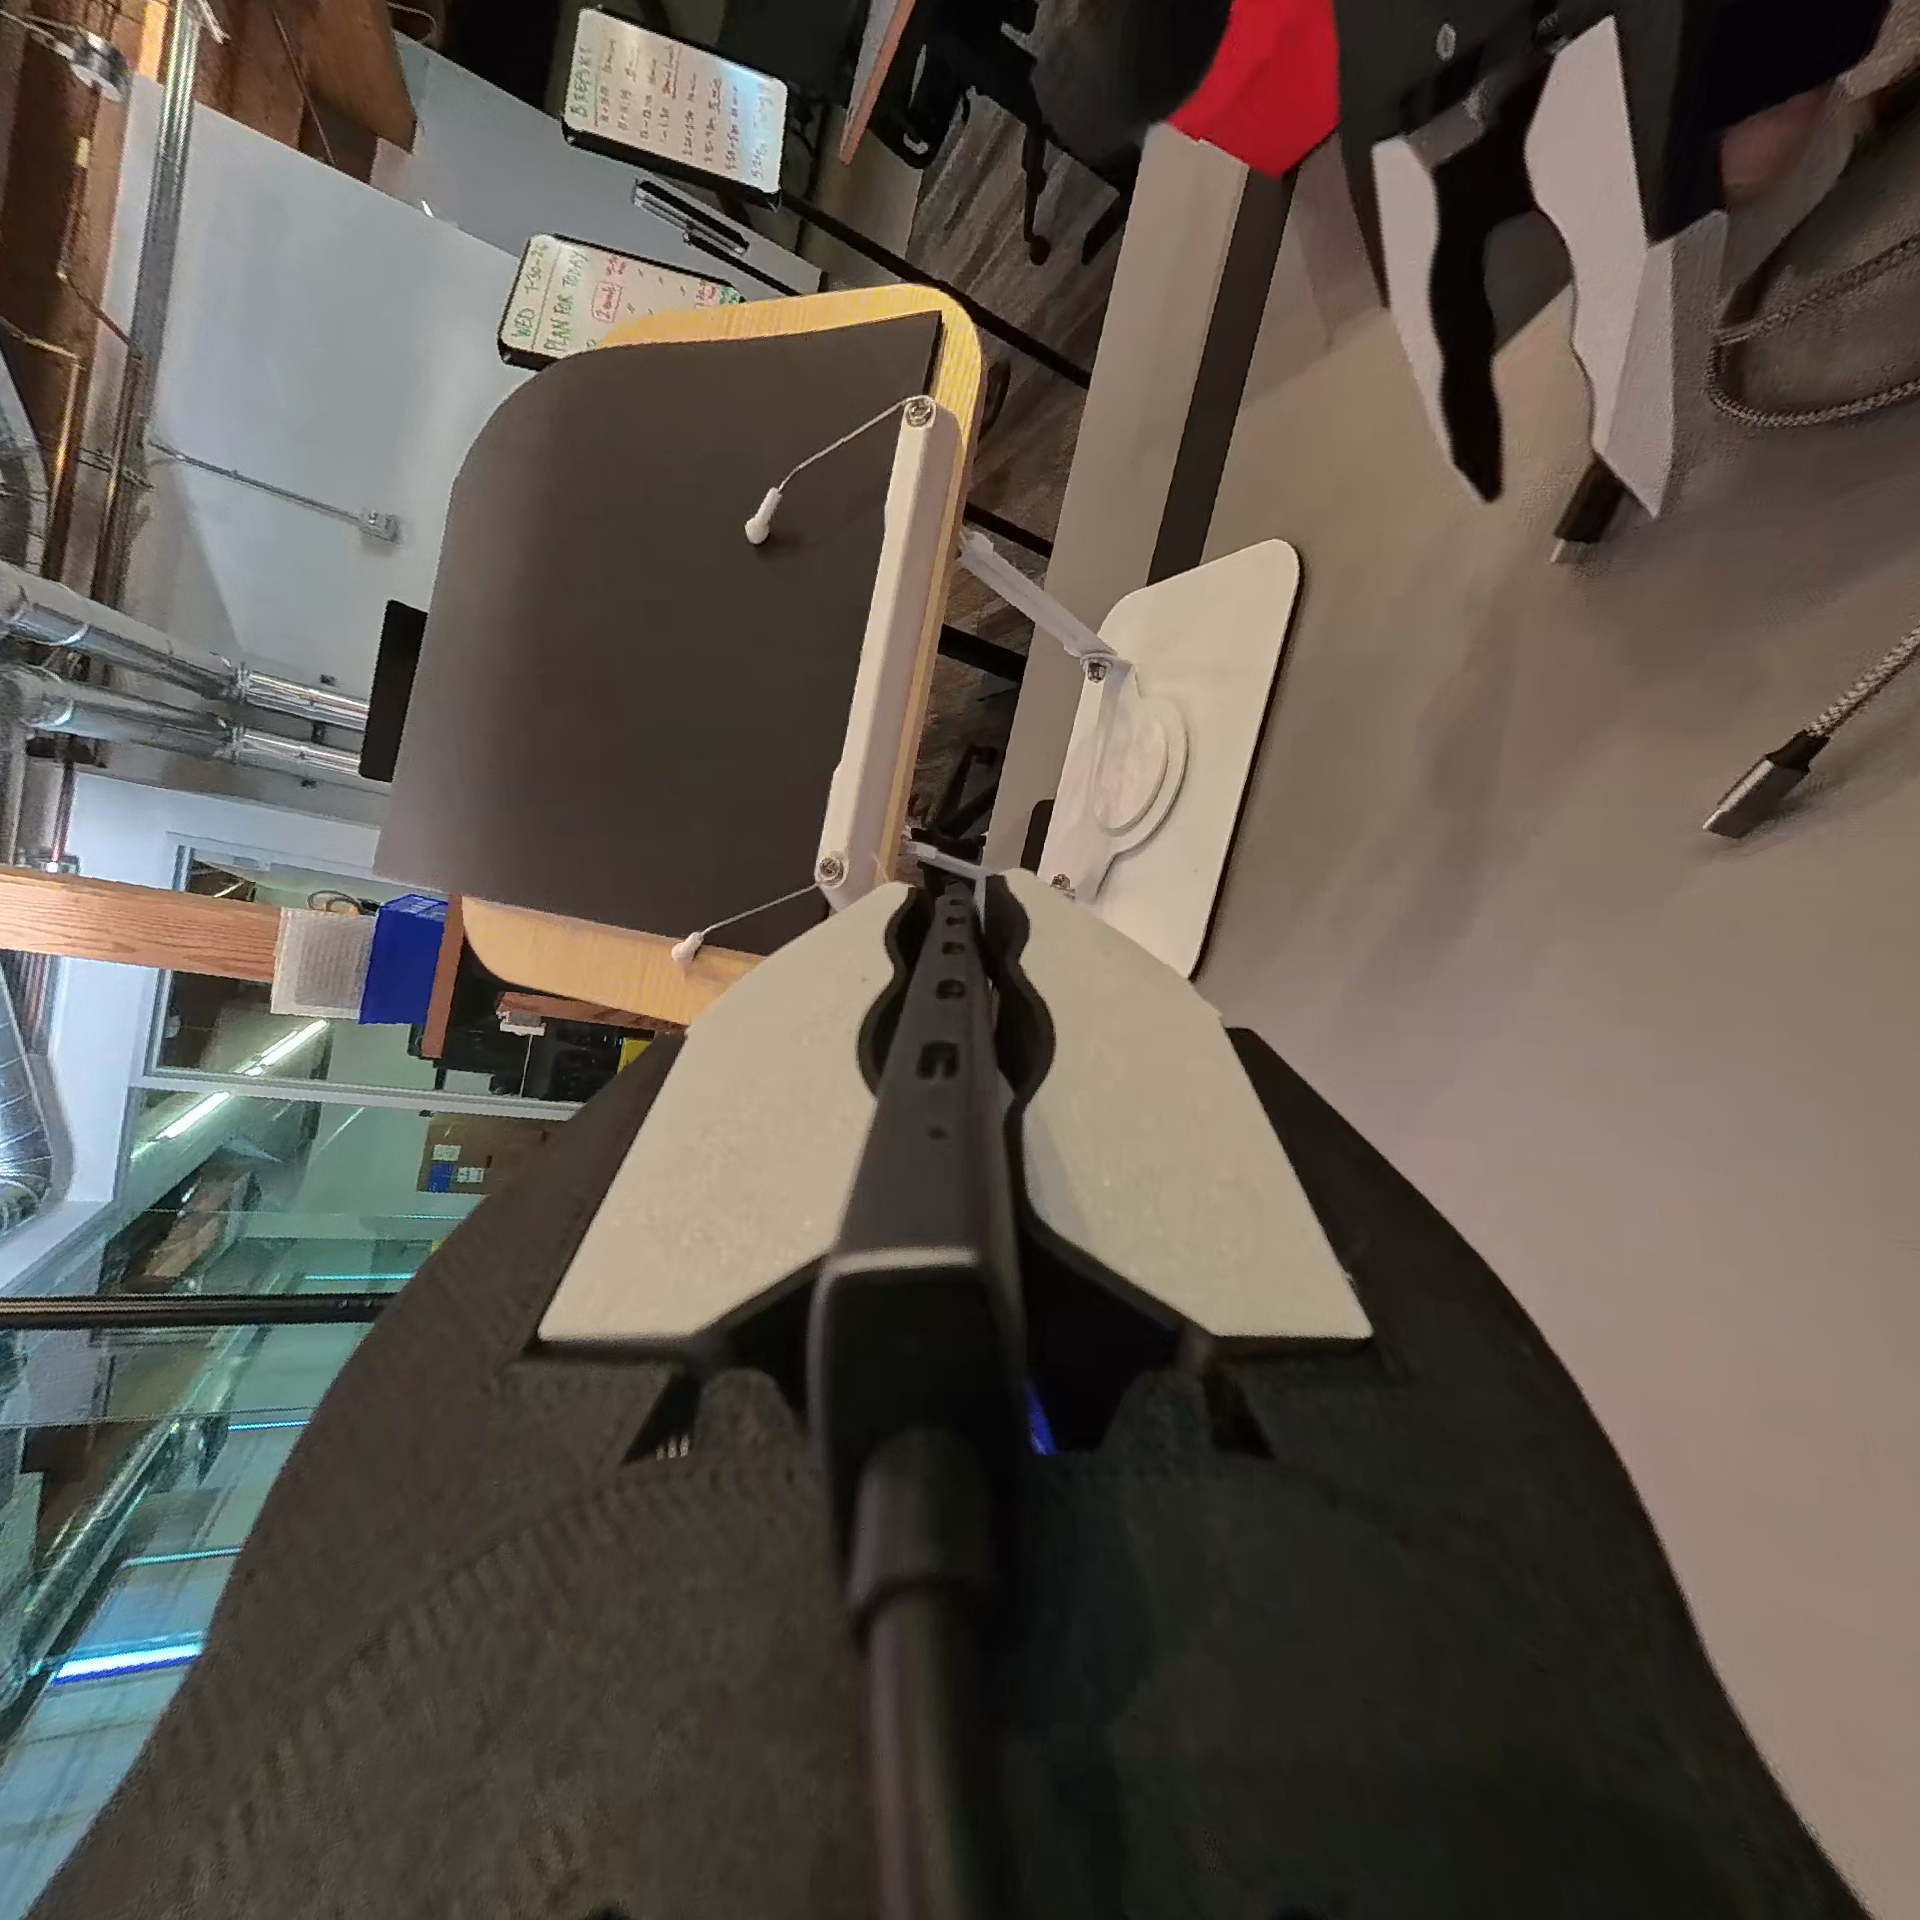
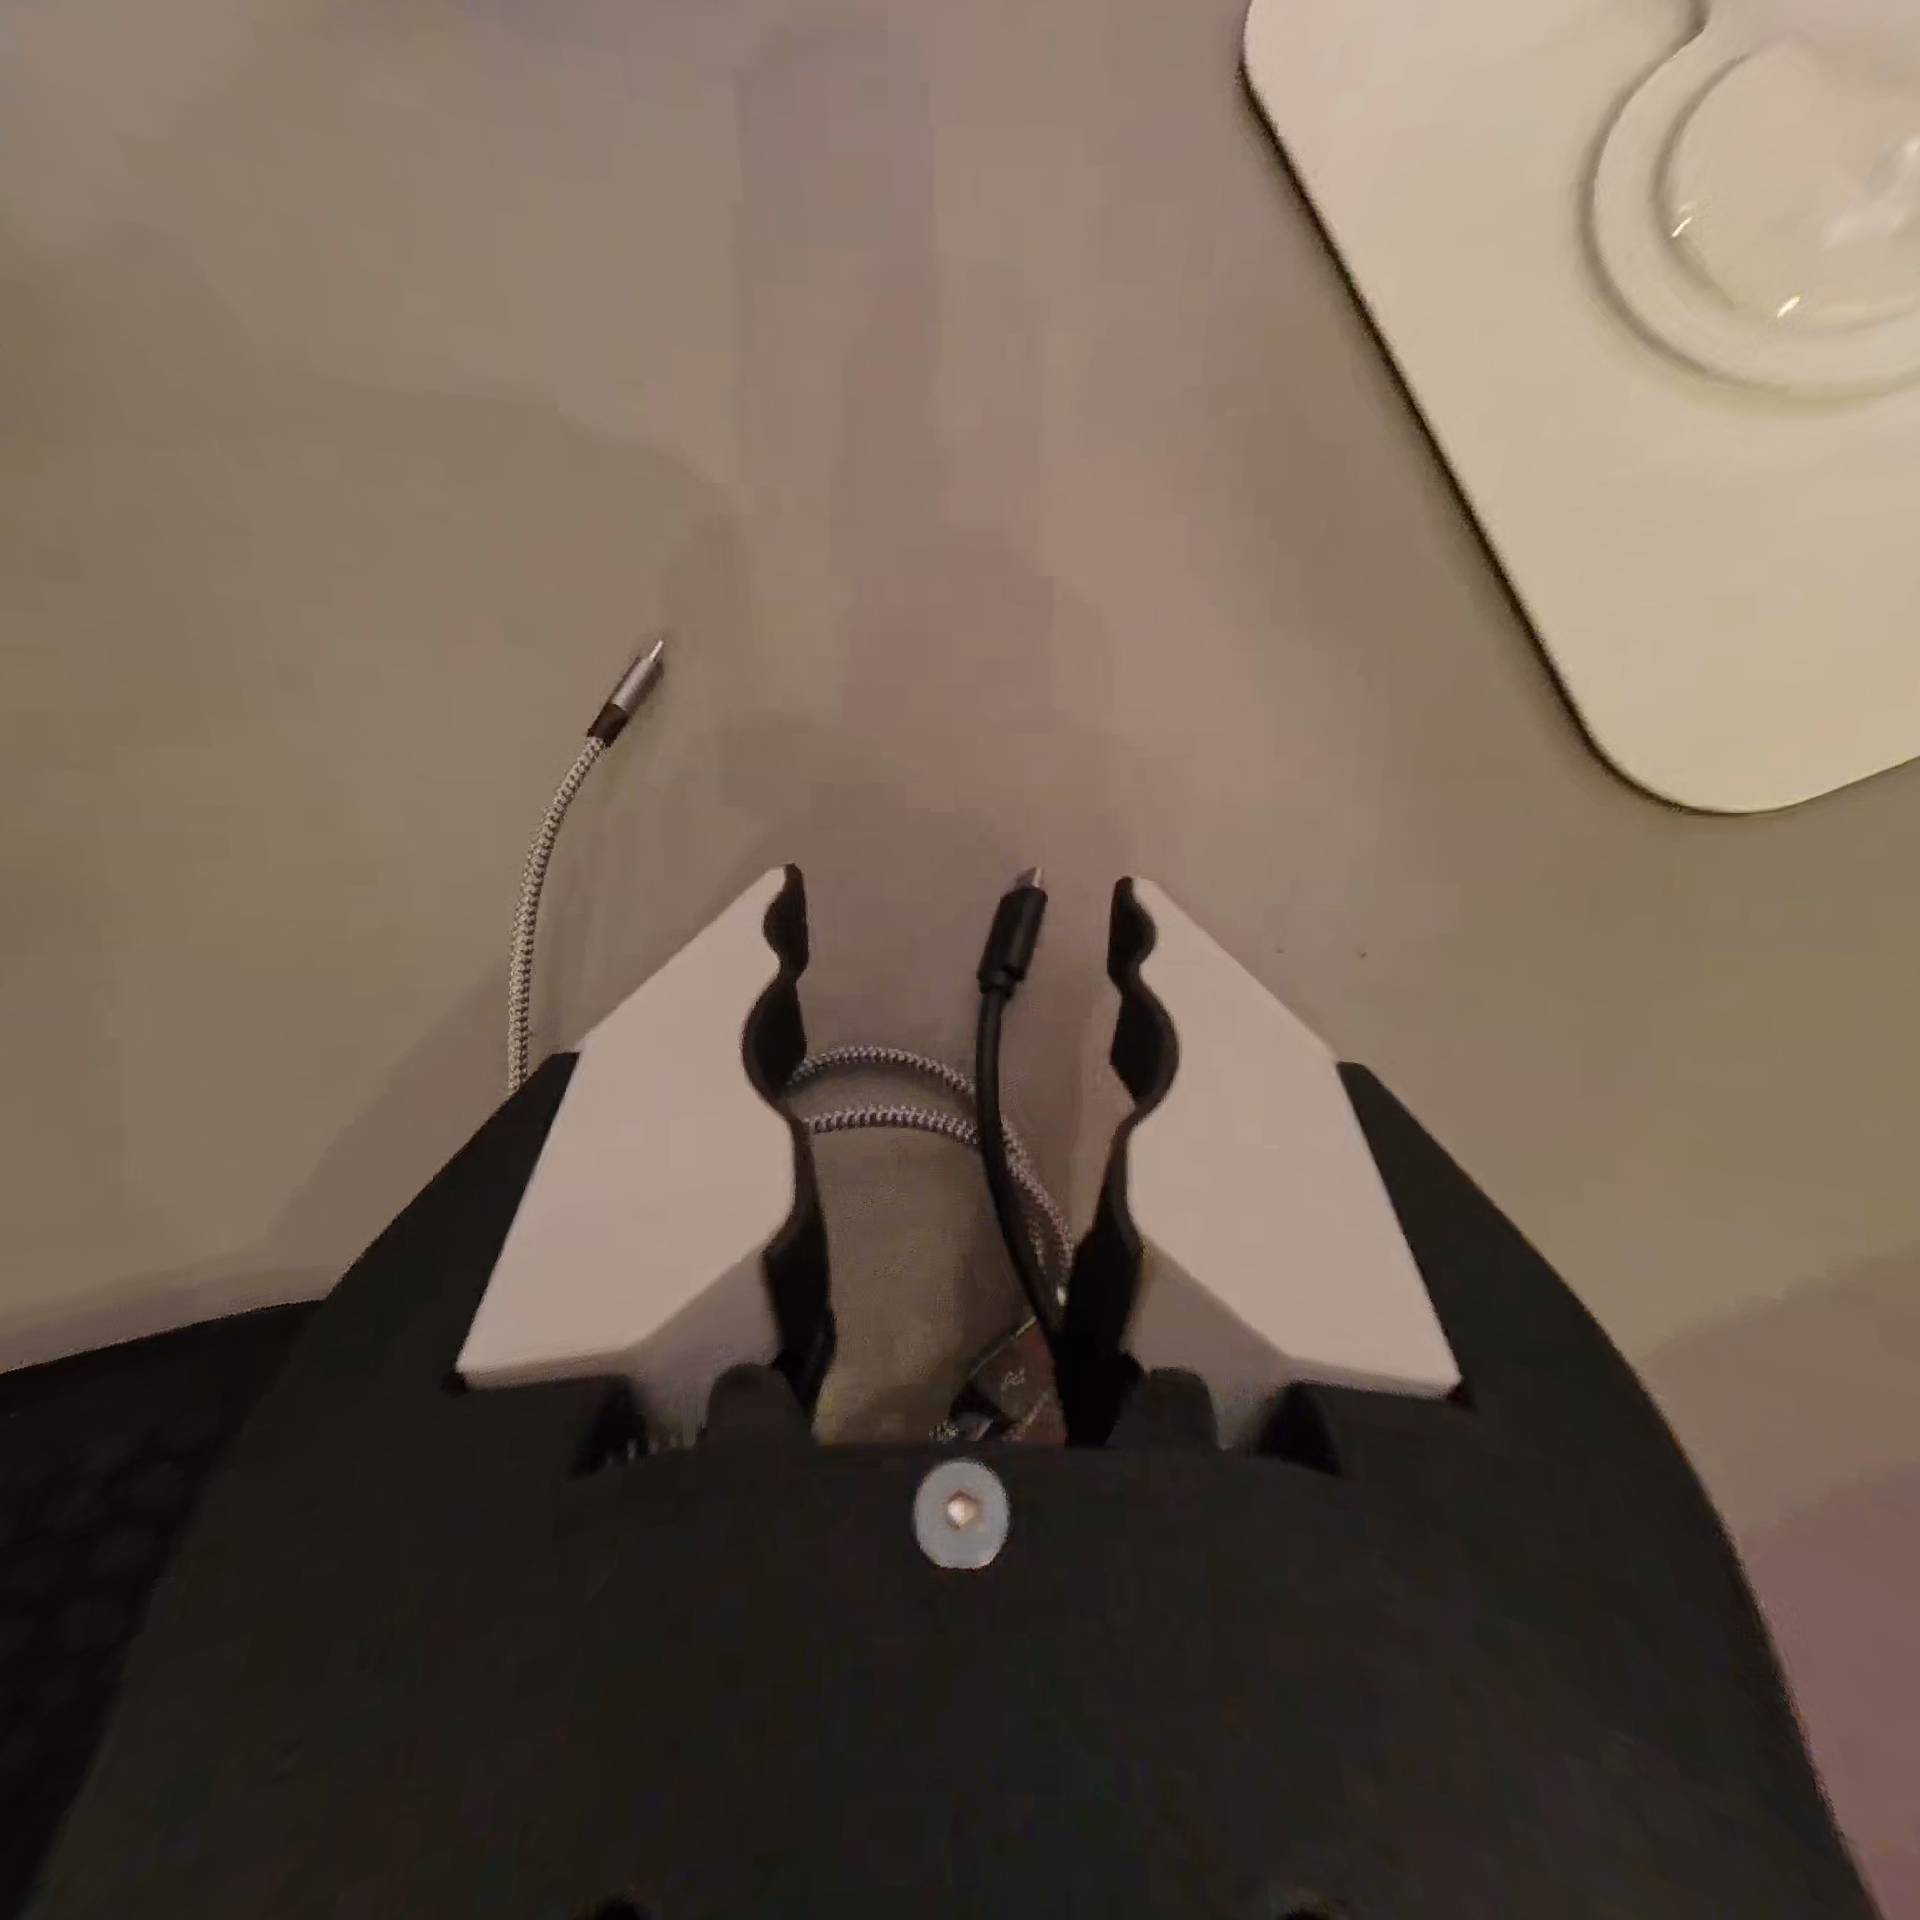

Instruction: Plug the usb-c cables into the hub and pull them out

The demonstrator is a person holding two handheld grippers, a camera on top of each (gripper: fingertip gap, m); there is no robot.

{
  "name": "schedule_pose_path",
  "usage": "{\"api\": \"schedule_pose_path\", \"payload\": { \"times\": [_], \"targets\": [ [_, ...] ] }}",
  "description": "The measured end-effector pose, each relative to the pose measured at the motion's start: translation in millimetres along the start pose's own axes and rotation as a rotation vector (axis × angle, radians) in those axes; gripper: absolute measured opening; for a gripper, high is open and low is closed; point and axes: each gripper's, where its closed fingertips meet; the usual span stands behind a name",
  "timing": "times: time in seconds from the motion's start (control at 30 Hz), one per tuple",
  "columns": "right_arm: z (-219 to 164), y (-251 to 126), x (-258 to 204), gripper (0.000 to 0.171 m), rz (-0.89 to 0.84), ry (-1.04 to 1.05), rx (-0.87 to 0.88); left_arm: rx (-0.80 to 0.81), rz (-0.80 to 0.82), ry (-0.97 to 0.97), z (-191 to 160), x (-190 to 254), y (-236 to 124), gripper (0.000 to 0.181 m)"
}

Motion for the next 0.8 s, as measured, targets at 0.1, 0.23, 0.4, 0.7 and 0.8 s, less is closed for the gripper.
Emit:
{"api": "schedule_pose_path", "payload": {
  "times": [0.1,0.23,0.4,0.7,0.8],
  "targets": [
    [18,-19,0,0.067,-0.065,-0.083,0.058,-0.008,-0.012,0.013,0,3,4,0.012],
    [63,-62,-30,0.048,-0.161,-0.353,0.21,-0.006,-0.096,0.002,3,15,10,0.012],
    [125,-106,-115,0.036,-0.207,-0.706,0.445,0.033,-0.2,-0.025,16,27,16,0.012],
    [147,-99,-151,0.018,-0.164,-0.837,0.505,0.014,-0.327,-0.023,23,51,30,0.011],
    [128,-78,-131,0.017,-0.012,-0.661,0.488,-0.011,-0.359,-0.033,13,62,37,0.011]
  ]
}}
Point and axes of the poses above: each gripper's, where its closed fingertips meet, y out along the fingers, z out of its top, x = y × z across the jaws, and after that the axes turned 3 degrees about -z, right-handed
